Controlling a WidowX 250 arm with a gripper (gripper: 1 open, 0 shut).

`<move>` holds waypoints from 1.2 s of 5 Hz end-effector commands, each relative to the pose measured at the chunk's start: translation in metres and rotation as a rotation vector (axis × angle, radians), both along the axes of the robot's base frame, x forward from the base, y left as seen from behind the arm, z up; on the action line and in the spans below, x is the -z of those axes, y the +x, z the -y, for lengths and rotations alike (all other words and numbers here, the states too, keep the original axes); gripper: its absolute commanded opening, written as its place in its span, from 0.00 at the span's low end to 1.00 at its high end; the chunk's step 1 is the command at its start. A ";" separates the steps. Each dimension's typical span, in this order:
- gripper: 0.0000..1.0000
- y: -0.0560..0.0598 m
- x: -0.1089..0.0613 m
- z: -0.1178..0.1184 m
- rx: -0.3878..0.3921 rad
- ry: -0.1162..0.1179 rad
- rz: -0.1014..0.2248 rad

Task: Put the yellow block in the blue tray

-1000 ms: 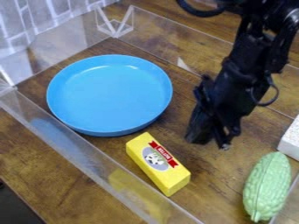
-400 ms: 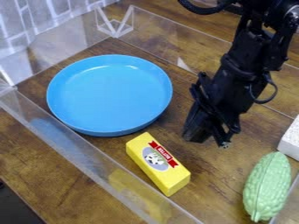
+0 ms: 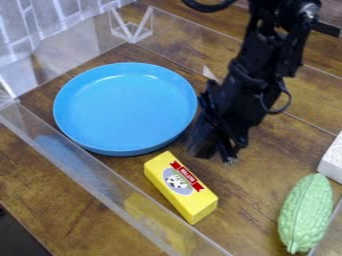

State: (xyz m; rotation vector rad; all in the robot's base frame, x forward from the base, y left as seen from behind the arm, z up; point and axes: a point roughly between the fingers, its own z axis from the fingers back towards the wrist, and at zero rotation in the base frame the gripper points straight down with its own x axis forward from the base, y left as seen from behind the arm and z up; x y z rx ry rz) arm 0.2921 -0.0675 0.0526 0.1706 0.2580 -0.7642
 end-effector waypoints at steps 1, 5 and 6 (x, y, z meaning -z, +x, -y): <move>0.00 0.005 -0.029 0.000 0.016 -0.019 0.075; 1.00 0.014 -0.017 0.028 0.150 -0.087 0.062; 1.00 0.008 -0.020 0.030 0.127 -0.112 0.073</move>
